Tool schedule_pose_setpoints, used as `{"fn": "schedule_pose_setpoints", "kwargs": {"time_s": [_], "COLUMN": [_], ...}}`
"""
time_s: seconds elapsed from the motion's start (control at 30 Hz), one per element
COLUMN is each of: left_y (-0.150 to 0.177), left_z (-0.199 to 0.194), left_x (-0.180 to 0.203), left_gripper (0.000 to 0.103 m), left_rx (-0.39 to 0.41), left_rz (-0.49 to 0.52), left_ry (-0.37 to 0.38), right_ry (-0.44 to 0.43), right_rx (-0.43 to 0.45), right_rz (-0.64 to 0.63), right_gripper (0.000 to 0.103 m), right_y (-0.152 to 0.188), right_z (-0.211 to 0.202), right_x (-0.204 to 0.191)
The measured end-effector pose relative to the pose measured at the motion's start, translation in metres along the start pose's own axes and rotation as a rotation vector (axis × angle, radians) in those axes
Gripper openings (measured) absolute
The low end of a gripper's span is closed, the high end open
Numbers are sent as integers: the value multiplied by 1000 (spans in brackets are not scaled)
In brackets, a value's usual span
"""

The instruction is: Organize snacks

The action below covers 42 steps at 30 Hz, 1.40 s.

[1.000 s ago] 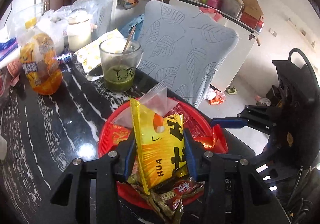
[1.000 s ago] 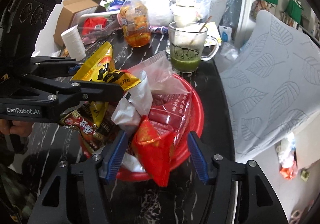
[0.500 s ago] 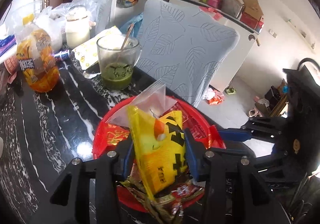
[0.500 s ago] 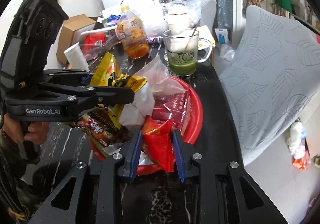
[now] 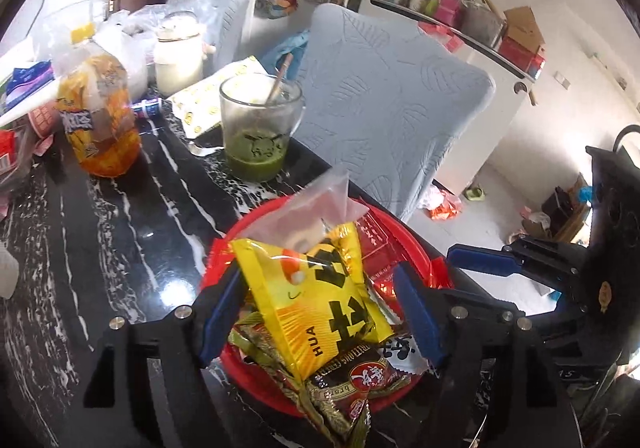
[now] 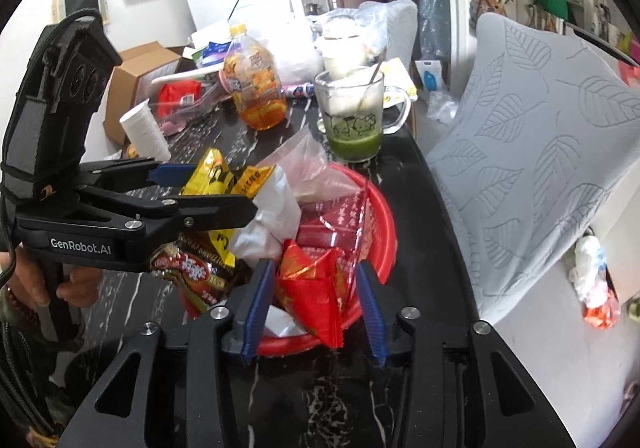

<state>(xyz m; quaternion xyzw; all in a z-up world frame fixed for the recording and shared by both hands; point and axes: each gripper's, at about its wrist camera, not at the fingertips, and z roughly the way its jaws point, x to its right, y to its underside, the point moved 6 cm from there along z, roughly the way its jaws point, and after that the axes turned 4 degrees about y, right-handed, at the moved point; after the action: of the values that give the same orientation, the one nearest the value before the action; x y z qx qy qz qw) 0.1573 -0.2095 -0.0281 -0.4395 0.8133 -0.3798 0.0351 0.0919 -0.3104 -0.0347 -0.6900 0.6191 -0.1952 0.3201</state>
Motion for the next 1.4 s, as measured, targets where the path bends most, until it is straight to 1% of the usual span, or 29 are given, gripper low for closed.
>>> {"fn": "schedule_pose_setpoints", "kwargs": {"time_s": [0.07,0.1,0.13,0.2,0.37,0.47,0.6,0.7,0.8,0.9,0.93,1.0,1.1,1.2,1.27,1.3,1.4], "left_y": [-1,-2,-3,-4,-9,-11,-10,-8,-2,3,5,10,16,20,21,21,24], "left_z": [-7,-12,-16,-26,-55,-71,-95,-110,-122,-130,-132,-135,-136,-137,-139,-140,-142], "left_x": [0,0,-1,-1,-7,-11,-13,-13,-15,-15,-15,-13,-10,-4,1,3,6], "left_gripper": [73,73,73,73,73,73,73,73,73,73,73,73,73,73,73,73,73], "left_rx": [15,30,40,62,122,154,193,215,220,242,244,239,222,213,222,227,224], "left_rz": [2,5,6,10,18,25,46,52,53,91,100,117,136,173,198,202,196], "left_ry": [-13,-25,-31,-49,-122,-142,-185,-185,-169,-181,-183,-159,-131,-130,-141,-143,-116], "right_ry": [5,7,14,35,70,115,152,195,226,261,275,300,323,336,349,356,369], "right_rx": [9,12,17,31,84,115,158,181,202,232,237,240,241,234,226,216,189], "right_rz": [3,3,1,-11,-25,-32,-32,-39,-27,11,24,49,83,128,154,164,192], "right_gripper": [44,46,51,55,55,55,55,60,60,61,65,68,68,68,68,68,68], "right_y": [-3,-5,-8,-12,-25,-34,-41,-41,-38,-33,-32,-27,-19,-9,0,4,16], "right_z": [-2,-3,-4,-7,-18,-25,-39,-51,-64,-79,-82,-90,-98,-100,-101,-102,-103], "right_x": [0,-1,-2,-4,-16,-25,-36,-46,-57,-66,-68,-72,-78,-81,-81,-80,-79]}}
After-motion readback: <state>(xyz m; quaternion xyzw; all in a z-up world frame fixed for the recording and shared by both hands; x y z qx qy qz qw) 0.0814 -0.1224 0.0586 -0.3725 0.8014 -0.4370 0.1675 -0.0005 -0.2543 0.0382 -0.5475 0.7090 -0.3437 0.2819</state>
